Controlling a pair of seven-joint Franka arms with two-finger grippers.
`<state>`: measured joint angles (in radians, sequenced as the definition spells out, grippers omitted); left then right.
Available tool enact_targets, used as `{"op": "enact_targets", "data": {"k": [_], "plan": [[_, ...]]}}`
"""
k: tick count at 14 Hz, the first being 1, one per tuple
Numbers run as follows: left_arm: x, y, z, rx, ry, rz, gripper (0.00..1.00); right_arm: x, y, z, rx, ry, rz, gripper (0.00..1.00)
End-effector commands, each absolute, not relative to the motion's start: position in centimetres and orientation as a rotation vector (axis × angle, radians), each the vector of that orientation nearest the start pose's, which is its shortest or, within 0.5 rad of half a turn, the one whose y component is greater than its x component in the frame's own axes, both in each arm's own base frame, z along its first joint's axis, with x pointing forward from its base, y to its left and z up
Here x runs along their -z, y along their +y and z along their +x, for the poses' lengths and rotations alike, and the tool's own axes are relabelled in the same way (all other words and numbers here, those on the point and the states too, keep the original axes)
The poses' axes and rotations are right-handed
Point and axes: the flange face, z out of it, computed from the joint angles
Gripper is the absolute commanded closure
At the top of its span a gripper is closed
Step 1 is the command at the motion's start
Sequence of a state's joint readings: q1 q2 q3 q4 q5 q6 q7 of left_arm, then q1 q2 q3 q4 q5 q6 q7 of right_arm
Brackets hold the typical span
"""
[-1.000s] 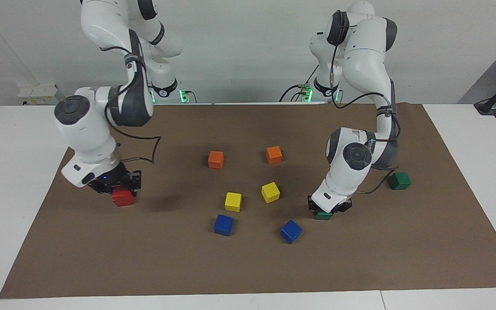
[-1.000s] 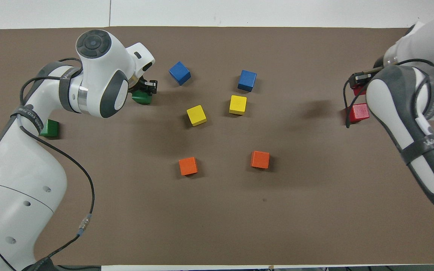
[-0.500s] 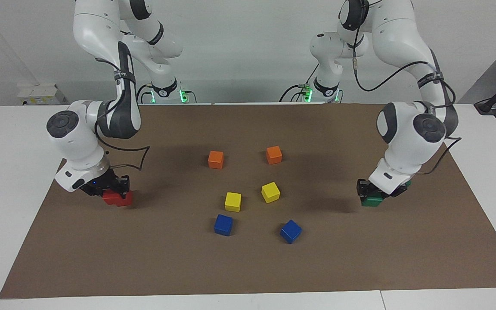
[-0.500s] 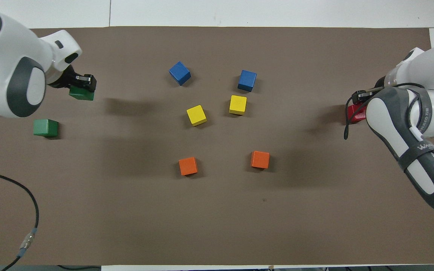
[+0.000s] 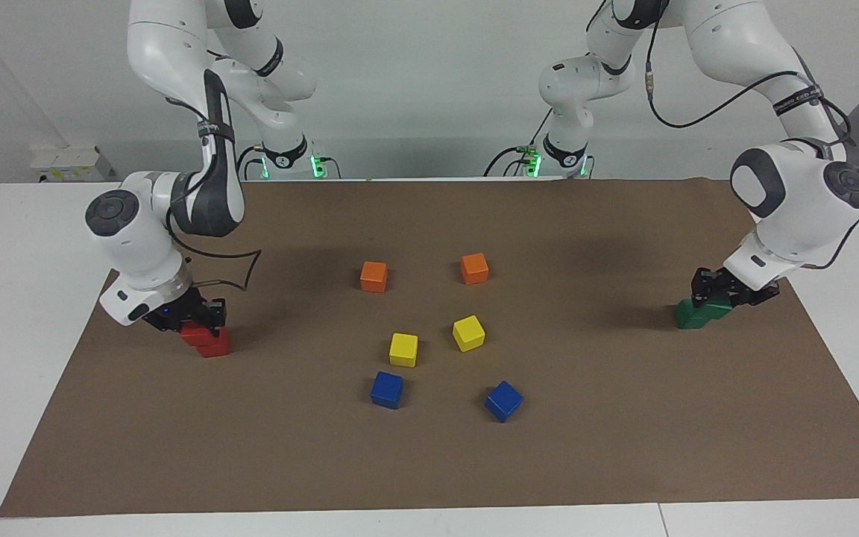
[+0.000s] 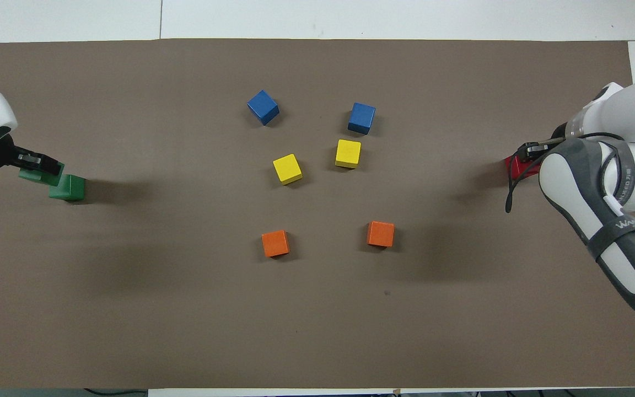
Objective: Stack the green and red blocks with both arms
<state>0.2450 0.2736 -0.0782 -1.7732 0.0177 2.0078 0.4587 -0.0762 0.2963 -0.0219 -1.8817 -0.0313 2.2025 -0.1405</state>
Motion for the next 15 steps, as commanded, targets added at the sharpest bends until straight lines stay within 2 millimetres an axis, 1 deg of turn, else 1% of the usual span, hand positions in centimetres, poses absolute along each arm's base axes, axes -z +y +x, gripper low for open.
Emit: {"op": "enact_targets", "data": {"k": [1, 4, 8, 10, 11, 14, 15], "plan": [[-40.1, 10.8, 60.1, -0.002, 0.481, -3.123, 1.00, -35.4, -6.2, 61.0, 0.066, -0.078, -3.167, 1.00], [-38.0, 11.3, 58.8, 0.088, 0.443, -3.106, 1.00, -35.2, -6.1, 60.8, 0.081, -0.076, -3.167, 1.00], [-37.8, 11.3, 58.4, 0.103, 0.403, -3.133, 1.00, -34.9, -5.7, 60.6, 0.076, -0.078, -3.167, 1.00], [-37.9, 11.6, 58.3, 0.109, 0.340, -3.147, 1.00, -34.9, -5.5, 60.5, 0.074, -0.086, -3.166, 1.00], [-37.5, 11.6, 58.1, 0.102, 0.335, -3.149, 1.00, -34.9, -5.4, 60.5, 0.073, -0.098, -3.166, 1.00], [-37.4, 11.6, 58.1, 0.115, 0.310, -3.149, 1.00, -34.8, -5.3, 60.4, 0.070, -0.150, -3.166, 1.00], [-36.8, 11.4, 57.8, 0.112, 0.290, -3.152, 1.00, -34.9, -5.3, 60.5, 0.073, -0.170, -3.164, 1.00]]}}
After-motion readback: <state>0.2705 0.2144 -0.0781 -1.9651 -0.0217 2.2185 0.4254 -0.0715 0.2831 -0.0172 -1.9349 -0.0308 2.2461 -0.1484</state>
